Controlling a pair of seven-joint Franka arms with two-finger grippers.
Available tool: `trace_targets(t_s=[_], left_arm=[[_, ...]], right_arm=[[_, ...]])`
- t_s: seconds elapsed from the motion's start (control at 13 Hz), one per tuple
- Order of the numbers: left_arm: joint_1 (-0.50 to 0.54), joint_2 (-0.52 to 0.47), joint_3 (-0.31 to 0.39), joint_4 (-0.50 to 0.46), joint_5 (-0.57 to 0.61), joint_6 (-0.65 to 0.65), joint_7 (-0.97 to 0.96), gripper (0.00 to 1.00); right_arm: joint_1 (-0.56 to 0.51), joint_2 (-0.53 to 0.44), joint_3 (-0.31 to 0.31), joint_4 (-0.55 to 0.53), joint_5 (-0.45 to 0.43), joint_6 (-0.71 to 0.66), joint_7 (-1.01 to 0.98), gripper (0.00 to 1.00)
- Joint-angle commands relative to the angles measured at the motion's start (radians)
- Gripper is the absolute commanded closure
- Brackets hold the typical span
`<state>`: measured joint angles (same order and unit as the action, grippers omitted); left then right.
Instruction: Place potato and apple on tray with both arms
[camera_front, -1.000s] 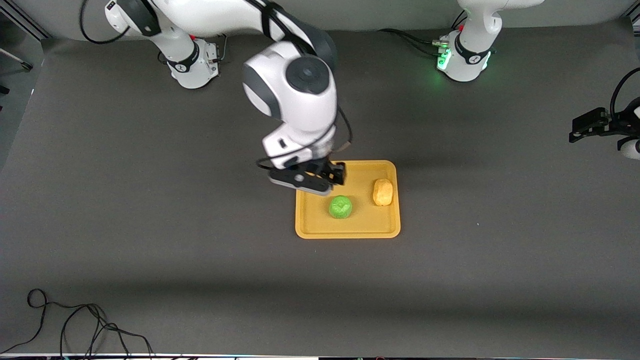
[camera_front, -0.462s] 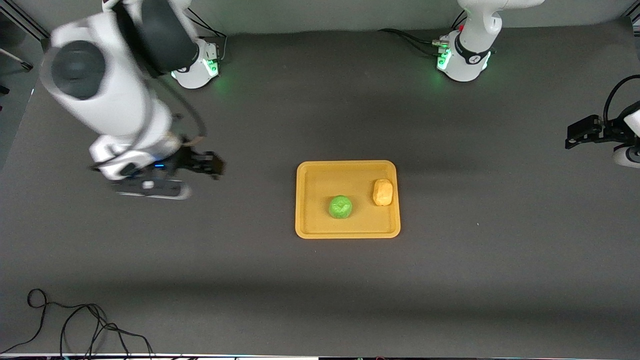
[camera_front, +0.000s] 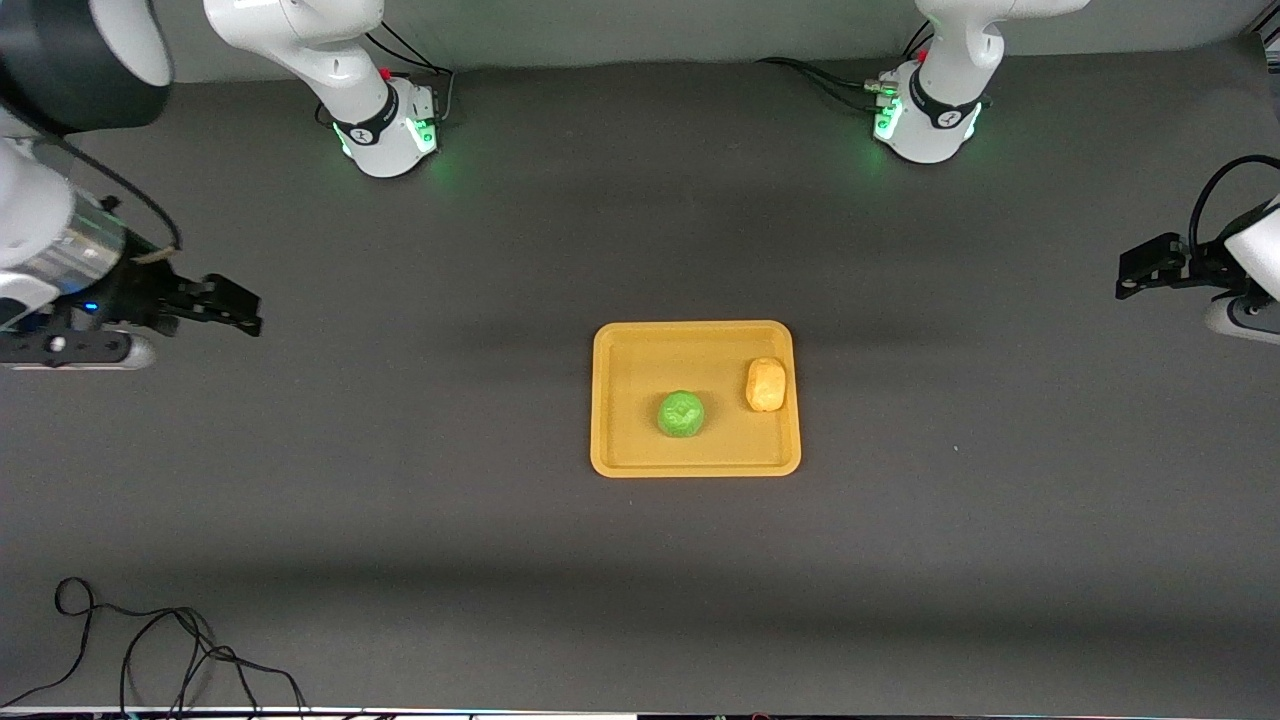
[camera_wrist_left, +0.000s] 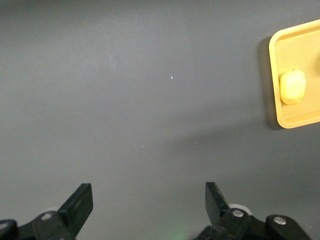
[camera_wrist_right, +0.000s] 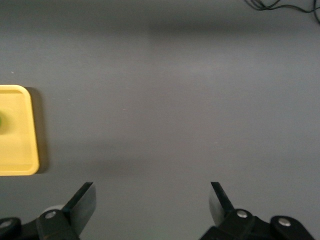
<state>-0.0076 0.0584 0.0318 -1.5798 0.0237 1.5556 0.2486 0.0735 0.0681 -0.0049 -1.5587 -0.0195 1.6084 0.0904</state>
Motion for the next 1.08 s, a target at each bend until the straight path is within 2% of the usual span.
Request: trace_targets(t_s=[0.0, 0.23, 0.77, 1.0], left_arm=[[-0.032, -0.009, 0.0, -0.011, 0.021, 0.024, -0.087, 0.0], [-0.04, -0.009, -0.018, -0.005, 0.019, 0.021, -0.097, 0.0], [-0.022, -0.006, -0.023, 0.0, -0.002, 0.032, -0.081, 0.0], [-0.005, 0.003, -0.021, 0.009, -0.057, 0.035, -0.092, 0.0]], right_arm=[[-0.05, -0.028, -0.006, -0.032, 0.016, 0.021, -0.099, 0.0], [-0.05, -0.027, -0.04, -0.029, 0.016, 0.004, -0.109, 0.0], [-0.044, -0.027, -0.038, -0.021, 0.018, -0.01, -0.09, 0.0], [-0.044, -0.027, -0.04, -0.02, 0.018, -0.022, -0.092, 0.0]])
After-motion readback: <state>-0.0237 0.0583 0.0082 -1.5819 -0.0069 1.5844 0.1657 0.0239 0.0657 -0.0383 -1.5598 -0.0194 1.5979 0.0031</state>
